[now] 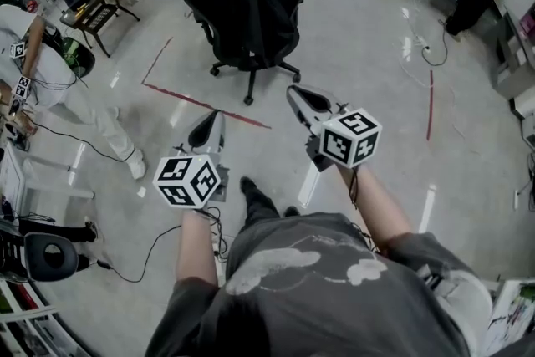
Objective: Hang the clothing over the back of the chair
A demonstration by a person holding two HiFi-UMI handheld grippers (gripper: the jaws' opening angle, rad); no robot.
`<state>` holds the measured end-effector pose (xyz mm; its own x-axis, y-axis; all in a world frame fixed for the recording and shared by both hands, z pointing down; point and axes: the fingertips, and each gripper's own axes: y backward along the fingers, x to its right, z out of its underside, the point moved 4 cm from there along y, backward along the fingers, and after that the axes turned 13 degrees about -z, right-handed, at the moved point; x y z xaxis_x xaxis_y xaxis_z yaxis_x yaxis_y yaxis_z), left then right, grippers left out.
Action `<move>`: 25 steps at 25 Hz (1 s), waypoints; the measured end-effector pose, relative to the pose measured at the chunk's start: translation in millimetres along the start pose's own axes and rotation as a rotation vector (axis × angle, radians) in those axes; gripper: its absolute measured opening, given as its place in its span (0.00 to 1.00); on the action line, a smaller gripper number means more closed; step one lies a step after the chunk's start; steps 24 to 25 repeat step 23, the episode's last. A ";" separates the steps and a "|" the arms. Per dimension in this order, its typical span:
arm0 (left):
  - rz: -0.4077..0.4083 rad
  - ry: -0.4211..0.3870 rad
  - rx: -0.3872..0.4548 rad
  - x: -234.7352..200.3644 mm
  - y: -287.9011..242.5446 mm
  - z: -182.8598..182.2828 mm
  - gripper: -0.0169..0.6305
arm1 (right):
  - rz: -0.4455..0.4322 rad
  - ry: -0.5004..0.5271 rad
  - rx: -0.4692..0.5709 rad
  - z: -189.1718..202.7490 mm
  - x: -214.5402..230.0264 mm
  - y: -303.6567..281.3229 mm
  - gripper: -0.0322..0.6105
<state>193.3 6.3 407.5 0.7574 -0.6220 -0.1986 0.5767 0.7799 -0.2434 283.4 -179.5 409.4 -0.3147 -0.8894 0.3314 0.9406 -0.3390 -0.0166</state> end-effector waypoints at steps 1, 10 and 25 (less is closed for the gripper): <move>-0.001 0.002 -0.003 2.0 2.8 2.7 0.03 | 0.002 0.000 -0.005 2.2 -1.3 3.5 0.04; -0.006 0.023 -0.015 10.5 17.3 24.3 0.03 | 0.019 -0.008 -0.034 22.1 -3.8 24.1 0.04; -0.037 0.017 -0.034 11.7 24.8 38.3 0.03 | 0.032 -0.037 -0.034 36.3 3.6 36.4 0.03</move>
